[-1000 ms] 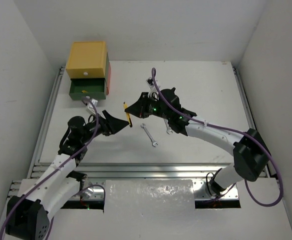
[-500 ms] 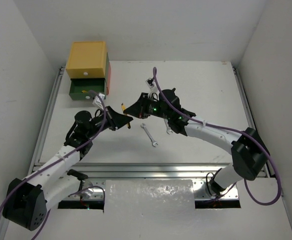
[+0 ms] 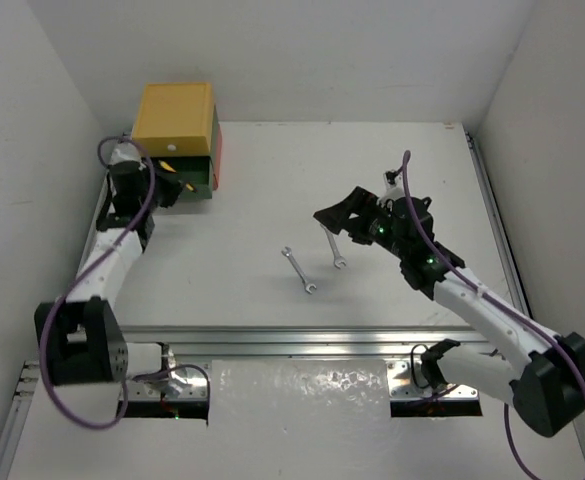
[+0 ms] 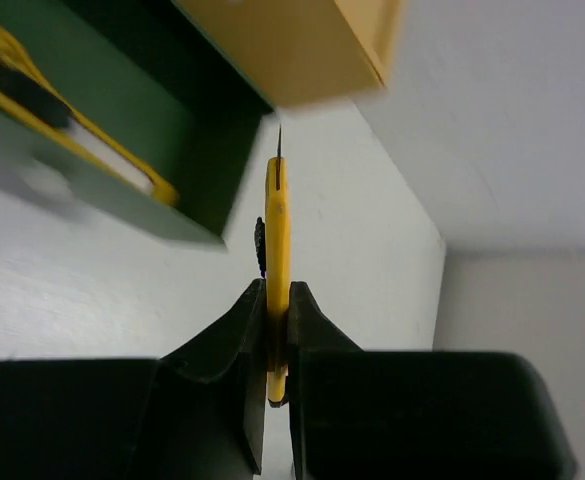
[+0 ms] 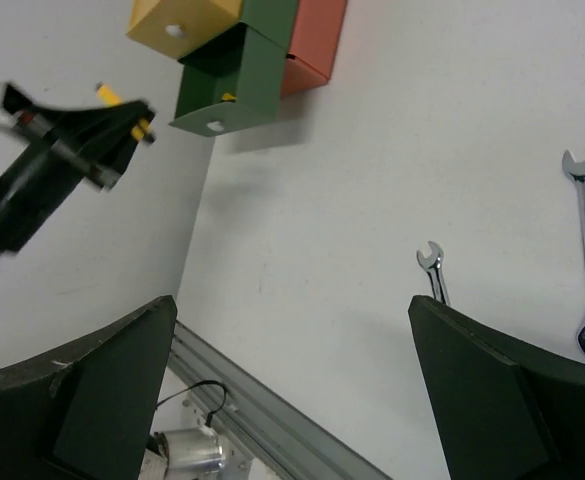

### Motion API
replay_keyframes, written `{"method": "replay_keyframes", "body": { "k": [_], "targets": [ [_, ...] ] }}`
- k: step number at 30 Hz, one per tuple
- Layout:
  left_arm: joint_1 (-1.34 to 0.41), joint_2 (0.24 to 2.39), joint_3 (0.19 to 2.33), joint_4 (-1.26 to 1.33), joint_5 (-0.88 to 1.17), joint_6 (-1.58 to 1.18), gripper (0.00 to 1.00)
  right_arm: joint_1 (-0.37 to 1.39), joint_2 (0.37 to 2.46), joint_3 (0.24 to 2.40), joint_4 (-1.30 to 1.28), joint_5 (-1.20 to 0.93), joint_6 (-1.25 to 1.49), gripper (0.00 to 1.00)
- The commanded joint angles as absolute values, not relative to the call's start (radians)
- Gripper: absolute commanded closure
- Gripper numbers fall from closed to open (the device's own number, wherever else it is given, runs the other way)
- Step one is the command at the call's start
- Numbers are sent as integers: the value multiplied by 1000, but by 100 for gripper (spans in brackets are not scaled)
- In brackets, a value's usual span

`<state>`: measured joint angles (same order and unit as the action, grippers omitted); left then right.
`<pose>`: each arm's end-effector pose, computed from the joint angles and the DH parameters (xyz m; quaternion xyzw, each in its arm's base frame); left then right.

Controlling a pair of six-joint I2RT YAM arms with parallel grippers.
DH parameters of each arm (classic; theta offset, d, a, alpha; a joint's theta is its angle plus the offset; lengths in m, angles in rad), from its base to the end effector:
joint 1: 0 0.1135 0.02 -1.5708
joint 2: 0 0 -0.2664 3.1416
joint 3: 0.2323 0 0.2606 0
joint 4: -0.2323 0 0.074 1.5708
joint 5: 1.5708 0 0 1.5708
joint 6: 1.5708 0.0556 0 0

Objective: Sort the tools into containers

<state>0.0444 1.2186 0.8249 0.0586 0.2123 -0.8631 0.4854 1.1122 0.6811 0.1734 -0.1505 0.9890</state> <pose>0.3067 0.0019 0.2795 -0.3001 0.7554 -0.3085 0.4941 0.2458 0.1391 0.2680 0.1524 0.7764 0.4532 0.4106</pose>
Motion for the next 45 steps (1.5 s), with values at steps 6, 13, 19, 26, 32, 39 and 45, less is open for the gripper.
{"method": "replay_keyframes", "body": {
  "k": [6, 13, 19, 26, 32, 39, 45],
  "targets": [
    [189, 1602, 1251, -119, 138, -963, 90, 495, 959, 687, 43, -69, 868, 1],
    [190, 1655, 1301, -111, 170, -973, 64, 489, 956, 710, 9, -46, 830, 1],
    [190, 1565, 1256, -80, 219, -947, 27, 489, 980, 719, 15, -64, 825, 1],
    [190, 1307, 1014, -62, 121, -923, 35, 491, 997, 690, 49, -84, 838, 1],
    [206, 1287, 790, 46, 43, -942, 82, 489, 999, 663, 64, -110, 835, 1],
    [207, 1423, 775, 156, 44, -942, 85, 489, 997, 630, 87, -117, 828, 1],
    [209, 1549, 833, 236, 84, -946, 83, 489, 1032, 612, 110, -132, 821, 1]
  ]
}}
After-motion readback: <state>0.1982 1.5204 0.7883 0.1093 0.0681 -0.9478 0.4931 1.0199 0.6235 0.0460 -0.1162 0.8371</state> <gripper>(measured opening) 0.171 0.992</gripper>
